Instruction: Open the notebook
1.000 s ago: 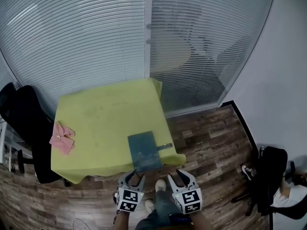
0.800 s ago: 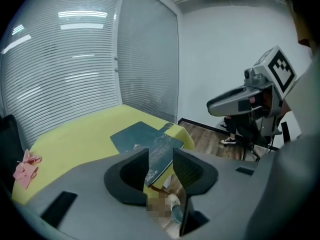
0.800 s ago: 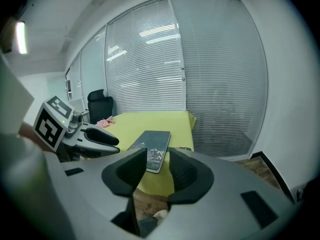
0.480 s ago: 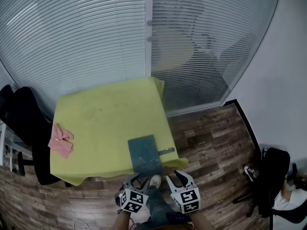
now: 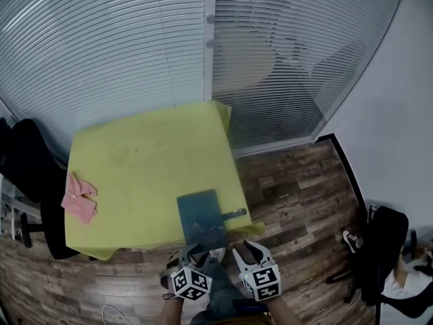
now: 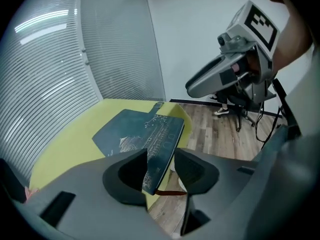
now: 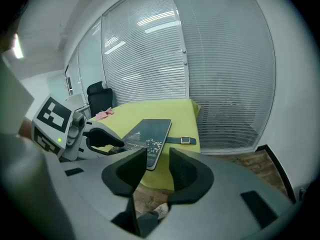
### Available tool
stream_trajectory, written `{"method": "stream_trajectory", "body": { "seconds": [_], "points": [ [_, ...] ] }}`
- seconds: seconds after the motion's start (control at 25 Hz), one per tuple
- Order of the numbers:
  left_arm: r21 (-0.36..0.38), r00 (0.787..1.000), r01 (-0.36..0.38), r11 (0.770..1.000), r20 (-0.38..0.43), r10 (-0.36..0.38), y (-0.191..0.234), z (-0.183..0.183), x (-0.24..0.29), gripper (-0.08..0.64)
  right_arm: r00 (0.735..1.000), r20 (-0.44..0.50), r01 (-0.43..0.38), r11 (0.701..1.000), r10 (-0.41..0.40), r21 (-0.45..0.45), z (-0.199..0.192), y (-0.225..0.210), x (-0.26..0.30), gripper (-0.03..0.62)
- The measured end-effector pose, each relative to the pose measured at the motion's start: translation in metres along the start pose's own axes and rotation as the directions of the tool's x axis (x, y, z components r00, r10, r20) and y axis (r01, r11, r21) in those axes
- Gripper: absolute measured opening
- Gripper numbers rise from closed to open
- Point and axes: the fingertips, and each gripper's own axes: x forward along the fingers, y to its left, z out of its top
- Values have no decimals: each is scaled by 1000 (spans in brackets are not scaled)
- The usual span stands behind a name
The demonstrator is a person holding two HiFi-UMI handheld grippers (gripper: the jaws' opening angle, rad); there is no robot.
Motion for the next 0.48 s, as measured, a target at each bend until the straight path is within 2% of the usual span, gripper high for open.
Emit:
{"method": "stream_trajectory", "body": {
  "seconds": [0.12, 0.48],
  "points": [
    [43, 1000, -8, 999, -17, 8, 1, 0, 3, 184, 1000, 0, -3, 1000, 3, 0, 3, -3, 3, 153],
    [90, 999, -15, 996, -32, 18, 1, 1, 6, 175, 1000, 3, -9, 1000, 9, 2, 4, -6, 5, 149]
  ]
}}
